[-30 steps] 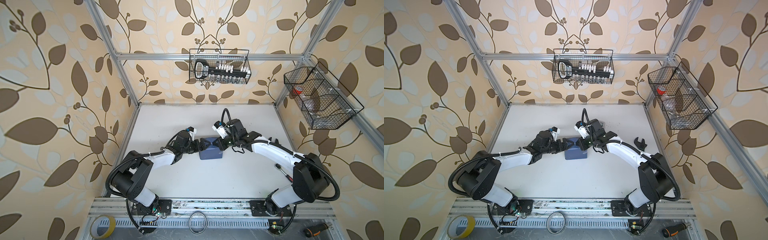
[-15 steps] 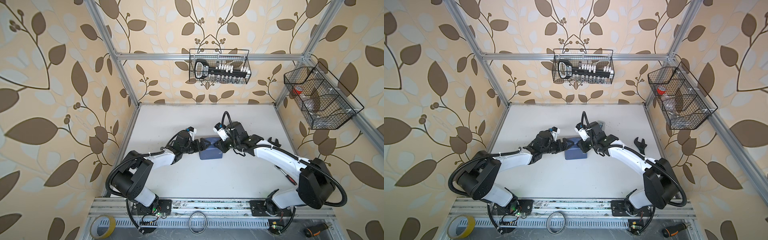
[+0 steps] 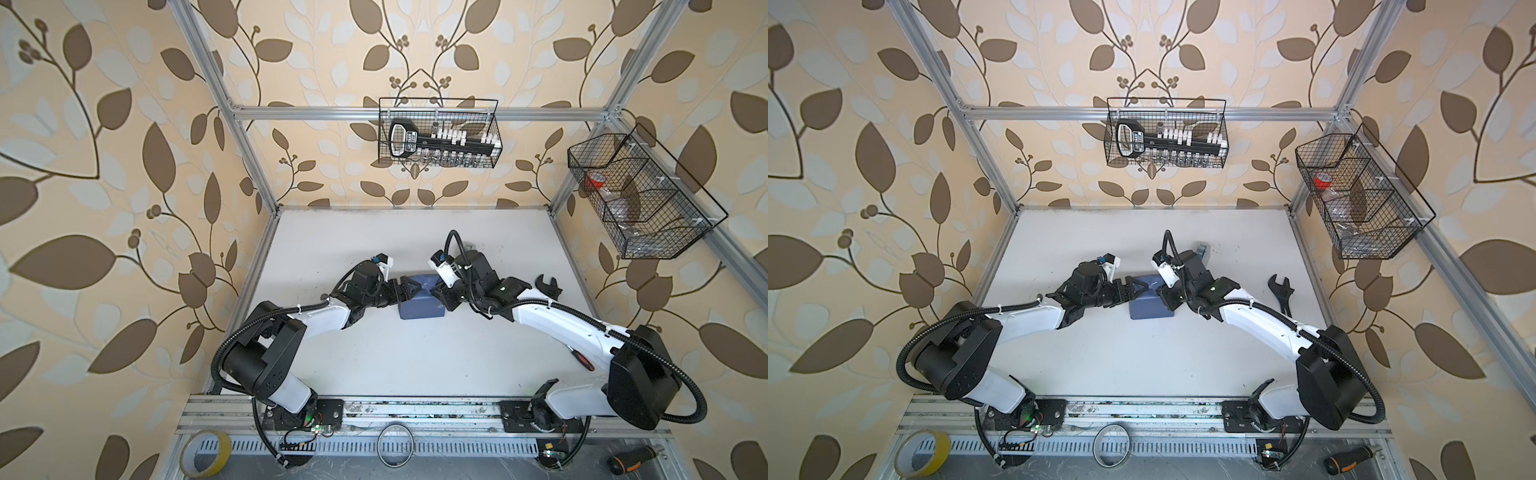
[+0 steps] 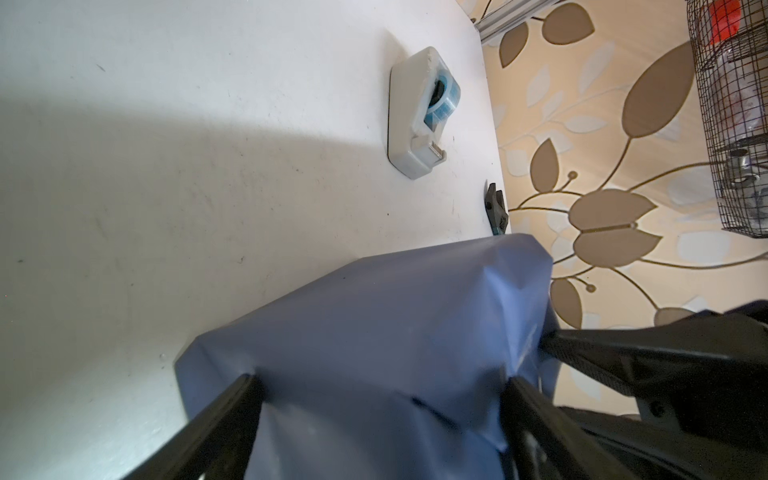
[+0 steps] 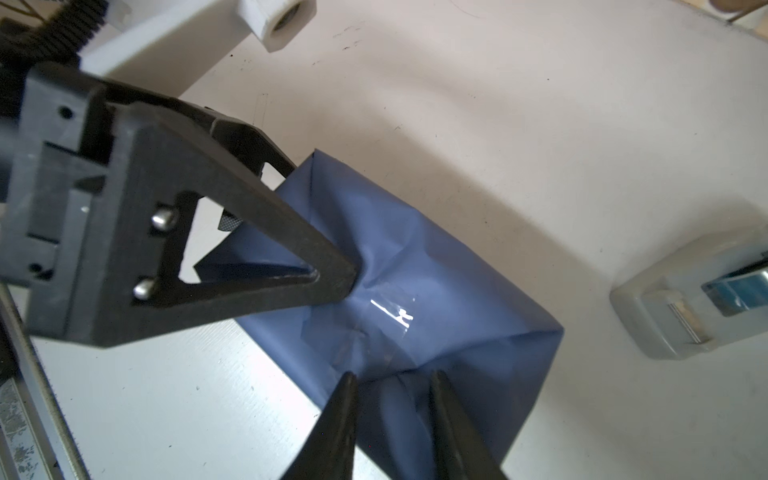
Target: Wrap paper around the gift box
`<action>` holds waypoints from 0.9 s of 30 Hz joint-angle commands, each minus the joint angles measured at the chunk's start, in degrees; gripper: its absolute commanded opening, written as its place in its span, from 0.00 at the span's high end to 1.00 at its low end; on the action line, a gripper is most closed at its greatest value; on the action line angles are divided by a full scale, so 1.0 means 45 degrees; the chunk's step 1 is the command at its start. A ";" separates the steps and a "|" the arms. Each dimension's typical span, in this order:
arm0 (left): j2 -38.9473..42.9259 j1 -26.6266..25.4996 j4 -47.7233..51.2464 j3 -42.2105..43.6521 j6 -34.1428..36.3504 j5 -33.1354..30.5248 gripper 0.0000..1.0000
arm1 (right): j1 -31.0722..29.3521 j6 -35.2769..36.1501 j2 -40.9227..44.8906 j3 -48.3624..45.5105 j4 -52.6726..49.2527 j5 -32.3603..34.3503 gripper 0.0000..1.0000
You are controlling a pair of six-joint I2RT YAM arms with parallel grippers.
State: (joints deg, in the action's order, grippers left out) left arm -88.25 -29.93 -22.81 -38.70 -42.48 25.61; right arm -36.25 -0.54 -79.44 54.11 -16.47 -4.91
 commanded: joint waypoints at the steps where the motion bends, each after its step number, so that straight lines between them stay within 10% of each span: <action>1: -0.0607 -0.0003 0.2024 0.0288 0.0221 -0.0275 0.09 | -0.0247 0.0457 0.0266 -0.0494 -0.0993 0.0680 0.68; 27: -0.0681 -0.0001 0.2041 0.0269 0.0228 -0.0241 0.09 | -0.0581 0.0157 -0.0320 0.0228 -0.0250 0.1011 0.57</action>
State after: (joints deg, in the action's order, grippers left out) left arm -88.31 -29.91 -22.92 -38.70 -42.50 25.58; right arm -38.30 -0.82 -79.96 54.37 -15.59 -1.23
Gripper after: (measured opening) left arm 0.910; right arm 0.433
